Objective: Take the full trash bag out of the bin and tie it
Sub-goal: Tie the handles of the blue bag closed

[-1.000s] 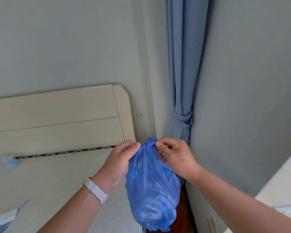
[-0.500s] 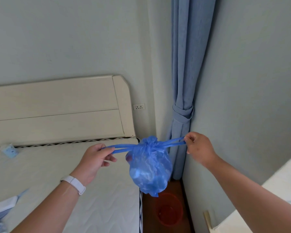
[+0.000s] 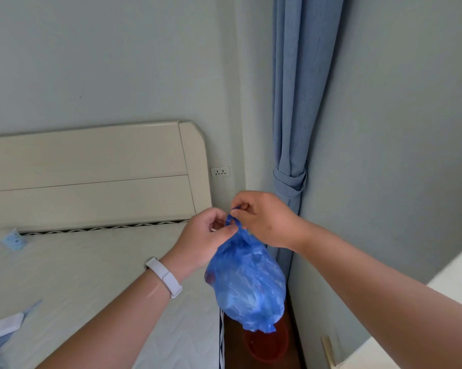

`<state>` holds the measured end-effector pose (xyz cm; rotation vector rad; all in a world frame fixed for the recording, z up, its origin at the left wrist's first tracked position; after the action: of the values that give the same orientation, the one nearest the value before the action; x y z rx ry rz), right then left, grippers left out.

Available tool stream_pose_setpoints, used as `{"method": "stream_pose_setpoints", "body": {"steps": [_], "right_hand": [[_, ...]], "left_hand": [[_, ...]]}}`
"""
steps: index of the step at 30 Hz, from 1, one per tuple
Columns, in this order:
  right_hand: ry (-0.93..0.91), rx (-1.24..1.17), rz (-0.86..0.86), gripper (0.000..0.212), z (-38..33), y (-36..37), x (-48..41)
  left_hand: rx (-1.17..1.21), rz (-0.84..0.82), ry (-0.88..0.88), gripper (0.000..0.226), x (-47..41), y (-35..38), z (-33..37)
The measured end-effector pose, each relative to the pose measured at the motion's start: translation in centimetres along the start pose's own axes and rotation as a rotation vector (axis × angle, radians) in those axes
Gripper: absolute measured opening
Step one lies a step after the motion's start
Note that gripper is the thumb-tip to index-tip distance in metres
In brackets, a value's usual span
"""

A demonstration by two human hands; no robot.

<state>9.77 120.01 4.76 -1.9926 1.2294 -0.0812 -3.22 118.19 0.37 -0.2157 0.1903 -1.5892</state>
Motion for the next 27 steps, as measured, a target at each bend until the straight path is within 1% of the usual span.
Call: {"method": "stream_pose_setpoints", "body": {"steps": [3,7,9,10,11,13,16,19,22,24,27], "right_hand": [[-0.004,-0.041,-0.006,0.015,-0.7,0.4,-0.6],[-0.019,-0.079,-0.021,0.017,-1.2,0.8,-0.5],[-0.031,-0.125,0.013,0.01,-1.3,0.8,0.1],[-0.033,-0.142,0.038,0.003,-1.0,0.8,0.6],[-0.032,-0.136,0.062,0.006,-0.5,0.9,1.2],[-0.006,-0.079,0.064,0.026,1.7,1.4,2.9],[0.014,0.039,-0.015,0.048,4.5,2.7,5.5],[-0.076,0.074,-0.085,0.054,4.4,4.1,7.3],[-0.18,0.094,-0.139,0.062,3.7,5.5,7.7],[-0.202,0.099,-0.144,0.068,3.4,6.2,7.6],[-0.235,0.051,-0.161,0.066,2.7,7.1,7.9]], "left_hand": [[0.047,0.049,-0.005,0.015,0.3,-0.2,-0.2],[0.012,0.087,0.014,0.006,1.0,-0.4,-0.2],[-0.002,0.104,0.02,0.006,1.3,-0.3,-0.2],[0.018,0.113,0.013,0.006,1.4,-0.3,-0.3],[0.059,0.124,-0.002,0.005,1.5,-0.4,-0.4],[0.137,0.125,-0.028,0.005,1.7,-0.6,-0.6],[0.131,0.114,-0.021,0.004,2.5,-0.6,-0.2],[0.115,0.154,-0.026,0.013,3.7,-0.8,0.4],[0.082,0.2,-0.017,0.016,5.2,-1.1,1.5],[0.098,0.256,-0.027,0.015,6.4,-1.3,2.0],[0.137,0.337,-0.055,0.007,8.5,-1.5,2.4]]}}
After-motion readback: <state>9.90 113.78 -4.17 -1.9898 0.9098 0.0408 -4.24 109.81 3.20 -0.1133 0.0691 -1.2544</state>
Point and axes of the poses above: each hand's wrist, its own x-axis away from the middle knuckle, its own y-axis out of the palm, z = x × y, the point moved 7 cm from there along -x, towards the middle knuckle, and after that the axes turned 9 degrees about -y, right-handed, at the moved point
